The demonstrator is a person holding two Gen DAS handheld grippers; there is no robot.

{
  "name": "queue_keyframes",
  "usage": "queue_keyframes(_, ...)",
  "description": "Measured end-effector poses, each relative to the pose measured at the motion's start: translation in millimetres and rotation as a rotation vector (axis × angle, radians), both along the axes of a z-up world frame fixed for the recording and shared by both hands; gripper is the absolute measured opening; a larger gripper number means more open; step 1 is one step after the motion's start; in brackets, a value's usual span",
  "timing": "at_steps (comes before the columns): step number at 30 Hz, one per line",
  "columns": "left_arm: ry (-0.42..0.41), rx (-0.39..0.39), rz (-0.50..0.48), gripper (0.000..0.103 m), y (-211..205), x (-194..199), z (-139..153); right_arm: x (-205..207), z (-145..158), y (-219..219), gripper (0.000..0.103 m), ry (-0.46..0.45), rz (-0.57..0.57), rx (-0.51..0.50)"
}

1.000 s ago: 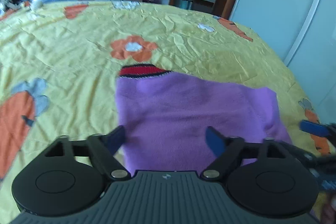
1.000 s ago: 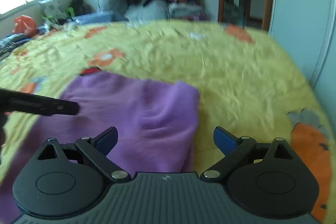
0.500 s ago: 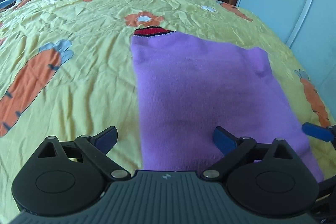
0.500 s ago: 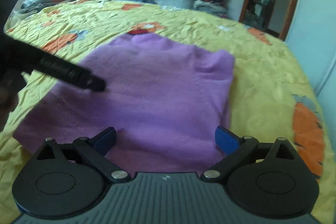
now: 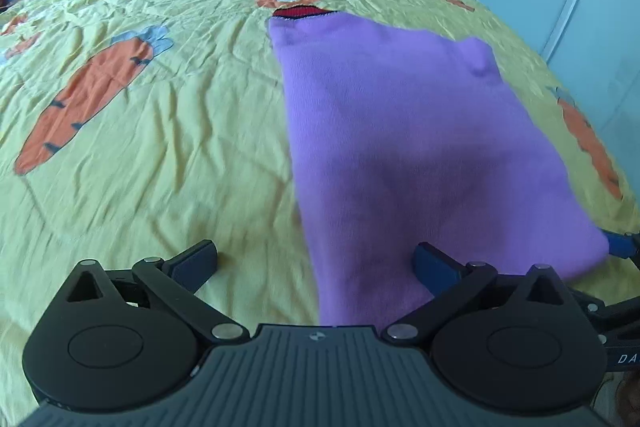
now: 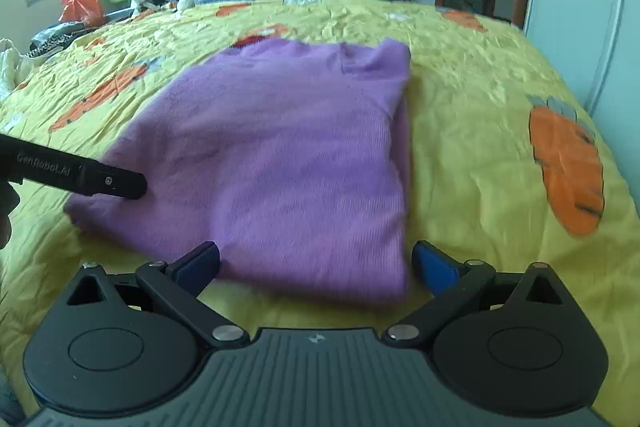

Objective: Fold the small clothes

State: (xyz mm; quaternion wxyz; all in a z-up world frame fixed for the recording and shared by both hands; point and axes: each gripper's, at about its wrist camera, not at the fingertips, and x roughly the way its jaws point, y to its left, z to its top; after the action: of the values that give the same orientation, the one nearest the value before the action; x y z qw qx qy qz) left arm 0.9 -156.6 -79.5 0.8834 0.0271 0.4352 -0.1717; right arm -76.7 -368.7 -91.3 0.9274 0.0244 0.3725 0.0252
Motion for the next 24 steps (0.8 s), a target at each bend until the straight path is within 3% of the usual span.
queue_keyframes(2, -0.012, 0.019, -0.009, 0.103, -0.9, -7.5, -0.9, -8.9, -3.0, 9.8, 0.103, -0.008, 0.022, -0.065)
queue_keyframes(5, -0.016, 0.02, 0.0, 0.103, -0.4, -11.4, -0.9, -12.7, 0.1, 10.7, 0.103, -0.011, 0.007, -0.049)
queue_keyframes(11, -0.003, 0.02, -0.003, 0.103, -0.9, -9.1, 0.1, 10.2, 24.5, -2.1, 0.103, -0.133, -0.05, -0.021)
queue_keyframes(17, 0.077, -0.204, 0.048, 0.103, 21.5, 36.5, 12.7, 86.5, 9.2, -43.0, 0.103, -0.035, -0.046, 0.141)
queue_keyframes(20, 0.143, -0.318, 0.013, 0.102, 23.5, 81.8, 8.7, 103.1, 4.4, -62.4, 0.103, -0.042, -0.055, 0.262)
queue_keyframes(24, 0.214, -0.416, -0.066, 0.101, 11.7, 119.9, 3.6, 112.2, 2.1, -60.7, 0.103, -0.042, -0.035, 0.272)
